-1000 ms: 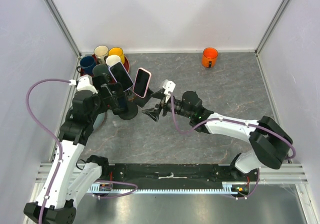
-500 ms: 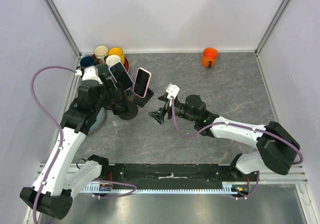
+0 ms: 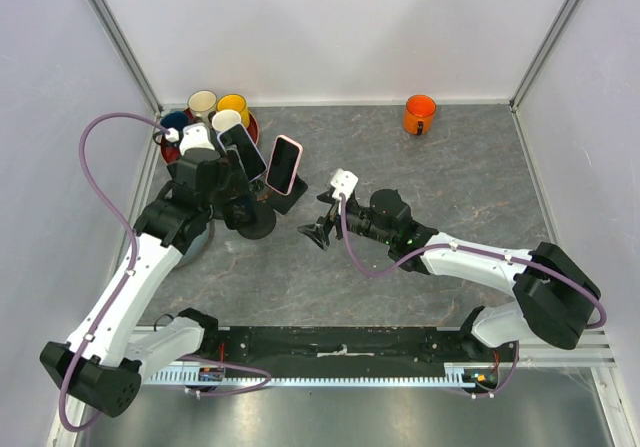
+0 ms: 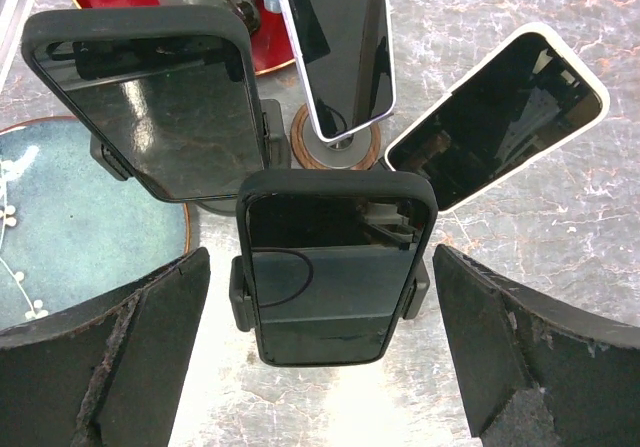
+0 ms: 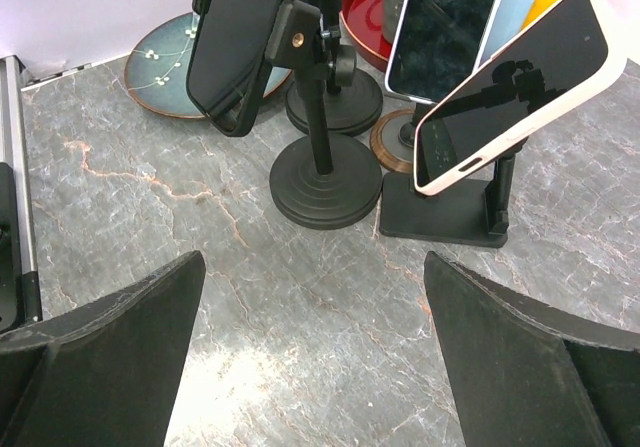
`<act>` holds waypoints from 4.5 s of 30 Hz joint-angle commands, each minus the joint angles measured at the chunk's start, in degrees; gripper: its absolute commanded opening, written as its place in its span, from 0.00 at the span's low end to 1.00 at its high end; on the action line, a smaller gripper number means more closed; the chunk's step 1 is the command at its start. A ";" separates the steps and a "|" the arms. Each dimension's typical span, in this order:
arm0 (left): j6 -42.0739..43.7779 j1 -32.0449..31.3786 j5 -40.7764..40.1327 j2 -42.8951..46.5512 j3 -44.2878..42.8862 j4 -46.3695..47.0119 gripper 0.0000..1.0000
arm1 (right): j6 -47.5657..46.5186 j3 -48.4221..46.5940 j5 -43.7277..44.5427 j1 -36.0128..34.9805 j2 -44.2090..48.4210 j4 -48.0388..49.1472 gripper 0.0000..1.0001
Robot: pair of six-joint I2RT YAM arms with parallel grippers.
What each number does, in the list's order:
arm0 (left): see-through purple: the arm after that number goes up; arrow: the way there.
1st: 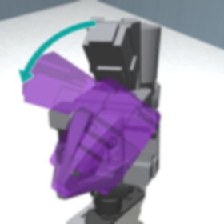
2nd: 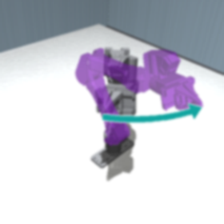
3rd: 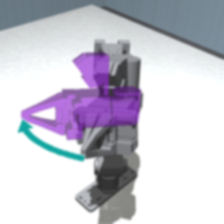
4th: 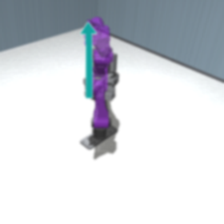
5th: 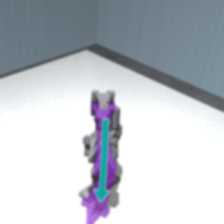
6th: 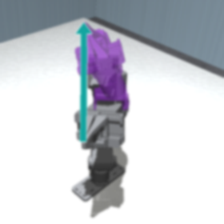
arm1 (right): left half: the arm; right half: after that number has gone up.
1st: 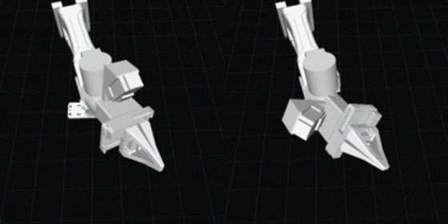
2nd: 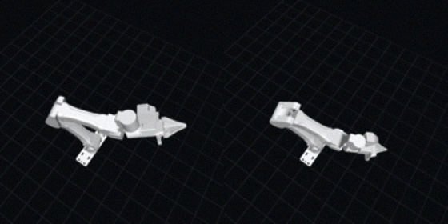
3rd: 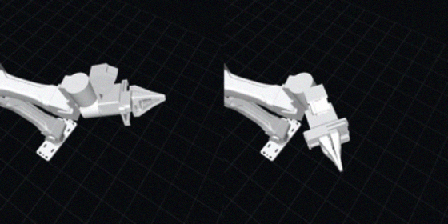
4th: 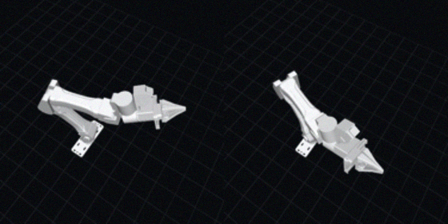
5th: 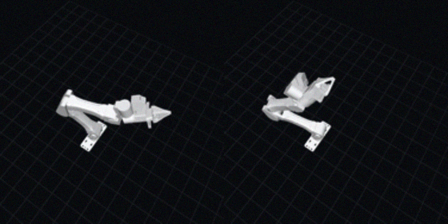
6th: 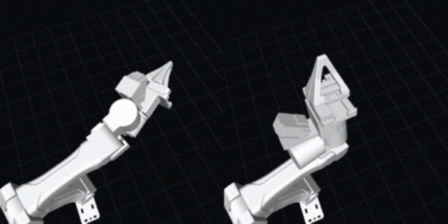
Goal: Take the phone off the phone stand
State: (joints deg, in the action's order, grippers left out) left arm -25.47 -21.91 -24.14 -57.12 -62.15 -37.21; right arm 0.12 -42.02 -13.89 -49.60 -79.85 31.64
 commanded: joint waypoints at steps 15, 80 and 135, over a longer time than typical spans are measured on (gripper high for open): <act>-0.72 -2.79 -7.50 -3.08 0.36 2.76 1.00 | -2.41 -2.10 -1.49 0.12 0.31 -2.37 0.98; 12.37 -21.67 20.65 1.85 3.71 15.67 0.28 | 8.58 14.06 17.13 0.21 25.88 -3.60 0.98; 19.67 -30.03 23.00 -20.75 -1.83 31.94 0.15 | 11.13 29.62 10.12 7.07 -11.29 67.24 0.85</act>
State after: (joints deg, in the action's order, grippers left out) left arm -4.12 -51.83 -2.59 -77.34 -62.19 -8.78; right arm 9.45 -12.86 3.53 -42.70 -95.33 73.63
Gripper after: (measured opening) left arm 0.829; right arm 0.866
